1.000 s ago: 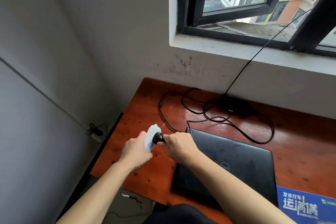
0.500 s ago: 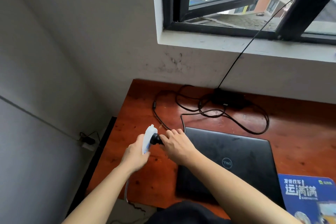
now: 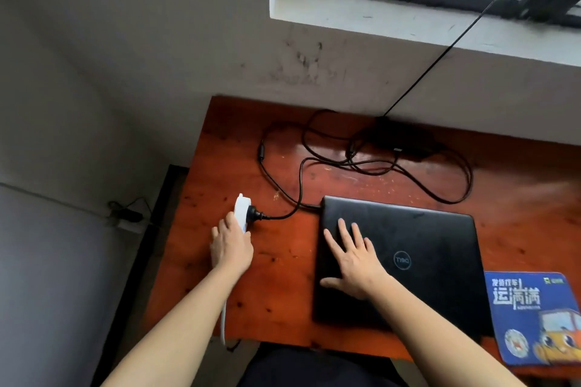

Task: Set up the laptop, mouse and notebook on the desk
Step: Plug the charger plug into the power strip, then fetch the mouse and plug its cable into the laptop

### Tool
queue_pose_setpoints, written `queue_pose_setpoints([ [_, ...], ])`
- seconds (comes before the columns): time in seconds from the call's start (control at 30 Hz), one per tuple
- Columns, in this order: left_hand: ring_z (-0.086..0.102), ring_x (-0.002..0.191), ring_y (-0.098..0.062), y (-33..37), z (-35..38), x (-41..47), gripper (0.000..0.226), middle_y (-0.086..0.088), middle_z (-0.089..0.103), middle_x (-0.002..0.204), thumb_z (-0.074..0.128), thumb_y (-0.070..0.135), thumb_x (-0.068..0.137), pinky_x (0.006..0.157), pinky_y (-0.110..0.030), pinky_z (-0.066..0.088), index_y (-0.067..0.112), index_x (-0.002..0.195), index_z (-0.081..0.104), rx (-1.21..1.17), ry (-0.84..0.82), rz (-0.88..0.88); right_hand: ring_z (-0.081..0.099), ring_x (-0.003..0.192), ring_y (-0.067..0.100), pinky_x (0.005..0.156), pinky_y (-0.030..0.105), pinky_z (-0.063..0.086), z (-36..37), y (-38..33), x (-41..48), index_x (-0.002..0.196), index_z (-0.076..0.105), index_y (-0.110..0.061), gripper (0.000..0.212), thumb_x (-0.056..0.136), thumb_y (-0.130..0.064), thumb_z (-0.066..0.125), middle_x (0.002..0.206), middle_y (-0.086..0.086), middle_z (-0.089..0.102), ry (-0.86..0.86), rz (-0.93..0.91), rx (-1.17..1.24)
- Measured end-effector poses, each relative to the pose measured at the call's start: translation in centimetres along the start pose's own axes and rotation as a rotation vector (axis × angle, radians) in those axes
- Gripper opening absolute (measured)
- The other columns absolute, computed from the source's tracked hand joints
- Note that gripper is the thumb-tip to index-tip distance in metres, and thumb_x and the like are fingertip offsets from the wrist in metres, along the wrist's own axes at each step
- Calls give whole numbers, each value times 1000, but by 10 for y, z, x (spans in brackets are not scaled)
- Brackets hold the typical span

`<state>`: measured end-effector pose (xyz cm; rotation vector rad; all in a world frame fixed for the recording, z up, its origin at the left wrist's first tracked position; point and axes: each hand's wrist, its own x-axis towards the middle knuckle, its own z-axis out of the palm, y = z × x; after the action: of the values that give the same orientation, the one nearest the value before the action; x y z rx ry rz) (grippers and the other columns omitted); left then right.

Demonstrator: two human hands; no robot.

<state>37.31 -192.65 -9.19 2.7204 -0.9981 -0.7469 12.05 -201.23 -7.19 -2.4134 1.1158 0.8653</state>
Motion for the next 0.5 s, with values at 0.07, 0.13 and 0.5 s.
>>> queue_pose_setpoints([
  [0.07,49,123,-34,2,5,2,54,-17,49,137,60,26,97,96,-42,47,8,140,35,38,6,-4,-23,151,38,124,55,5,1,1,0,158,-17,-30,112,83,-76,54,162,11,-32,12,7,18],
  [0.13,54,117,-34,6,10,4,55,-18,50,133,63,25,95,90,-41,51,8,139,36,71,28,1,-25,150,37,123,53,2,2,3,2,157,-17,-32,111,83,-77,53,160,9,-35,16,10,45],
  [0.5,47,129,-33,7,-10,9,73,-16,39,148,50,42,99,99,-43,48,11,154,14,114,0,33,-10,154,35,124,51,9,-5,5,1,160,-5,-31,95,91,-69,47,167,9,-18,85,6,49],
])
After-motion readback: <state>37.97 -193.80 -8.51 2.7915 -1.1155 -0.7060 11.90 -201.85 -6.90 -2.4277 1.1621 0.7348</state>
